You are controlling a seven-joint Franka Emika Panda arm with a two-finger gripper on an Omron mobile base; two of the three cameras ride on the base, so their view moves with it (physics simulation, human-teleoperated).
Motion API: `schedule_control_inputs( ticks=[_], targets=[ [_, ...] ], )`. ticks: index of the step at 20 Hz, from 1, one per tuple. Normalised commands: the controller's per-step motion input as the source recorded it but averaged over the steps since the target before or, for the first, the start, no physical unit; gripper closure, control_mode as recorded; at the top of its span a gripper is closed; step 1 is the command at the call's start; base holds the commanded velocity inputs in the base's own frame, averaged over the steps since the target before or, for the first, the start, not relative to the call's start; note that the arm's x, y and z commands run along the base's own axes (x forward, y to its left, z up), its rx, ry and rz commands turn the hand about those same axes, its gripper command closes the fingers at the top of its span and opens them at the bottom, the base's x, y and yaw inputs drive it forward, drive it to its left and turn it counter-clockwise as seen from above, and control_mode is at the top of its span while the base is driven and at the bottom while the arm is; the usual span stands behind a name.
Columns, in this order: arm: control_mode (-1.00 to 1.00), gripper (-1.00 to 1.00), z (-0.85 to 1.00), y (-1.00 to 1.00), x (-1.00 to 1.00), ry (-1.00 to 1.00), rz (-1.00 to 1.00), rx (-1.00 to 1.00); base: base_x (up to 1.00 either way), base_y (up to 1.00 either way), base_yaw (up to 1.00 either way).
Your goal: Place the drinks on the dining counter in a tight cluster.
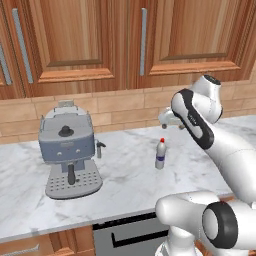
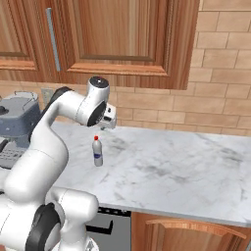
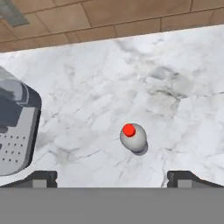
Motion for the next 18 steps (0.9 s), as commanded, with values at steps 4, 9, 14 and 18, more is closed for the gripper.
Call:
schedule_control_inputs(
  ticks=[4,9,14,18],
  targets=[
    [-1.00,-1.00,-0.55,-0.02,0.00,-0.28,0.32,0.00,0.00,0.00,0.00],
    [-1.00,-1.00,-0.28,-0.14,0.05,-0.28,0.26,0.01,0.00,0.00,0.00],
    [-1.00,-1.00,-0.06,-0.31,0.18,-0.18,0.32,0.05,0.00,0.00,0.00],
    [-1.00,-1.00,0.30,-0.41,0.21,0.01,0.43,0.00,0.00,0.00,0.00]
  ],
)
